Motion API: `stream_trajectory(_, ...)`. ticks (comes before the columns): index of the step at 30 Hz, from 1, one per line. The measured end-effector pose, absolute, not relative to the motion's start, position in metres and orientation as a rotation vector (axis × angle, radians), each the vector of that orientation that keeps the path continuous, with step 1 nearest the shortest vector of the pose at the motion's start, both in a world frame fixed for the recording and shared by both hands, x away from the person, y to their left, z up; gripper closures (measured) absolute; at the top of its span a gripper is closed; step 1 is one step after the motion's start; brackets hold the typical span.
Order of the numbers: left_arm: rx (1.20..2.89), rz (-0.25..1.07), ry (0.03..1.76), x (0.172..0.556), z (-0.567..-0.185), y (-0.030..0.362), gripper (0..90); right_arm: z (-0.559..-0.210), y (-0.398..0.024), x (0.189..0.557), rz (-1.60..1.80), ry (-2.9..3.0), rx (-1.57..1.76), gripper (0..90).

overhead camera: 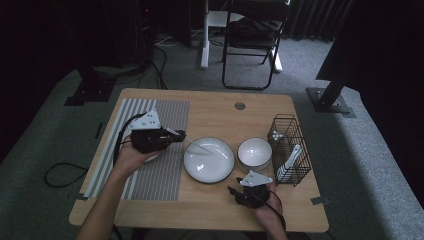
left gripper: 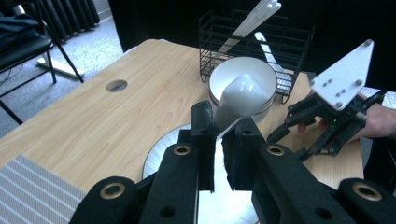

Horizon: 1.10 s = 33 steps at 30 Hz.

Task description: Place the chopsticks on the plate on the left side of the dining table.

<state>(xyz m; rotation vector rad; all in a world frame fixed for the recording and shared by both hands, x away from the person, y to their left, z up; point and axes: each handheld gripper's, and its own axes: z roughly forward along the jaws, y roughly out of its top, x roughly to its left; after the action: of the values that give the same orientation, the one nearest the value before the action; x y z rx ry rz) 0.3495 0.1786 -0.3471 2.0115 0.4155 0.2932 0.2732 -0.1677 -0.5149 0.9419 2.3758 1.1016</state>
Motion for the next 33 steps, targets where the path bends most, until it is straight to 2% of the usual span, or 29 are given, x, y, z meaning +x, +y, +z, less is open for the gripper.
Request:
stream_trajectory(11, 1.998, 0.323, 0.497, 0.339, -0.357, 0.195, 84.0, -0.493, -0.152, 0.28, 1.152, 2.373, 0.84, 52.5)
stream_trajectory(20, 2.0, 0.31, 0.487, 0.333, -0.358, 0.198, 84.0, -0.465, -0.122, 0.309, 1.191, 2.381, 0.701, 54.3)
stream_trajectory(33, 1.995, 0.276, 0.445, 0.327, -0.354, 0.193, 84.0, -0.46, -0.081, 0.342, 1.129, 2.46, 0.504, 60.2)
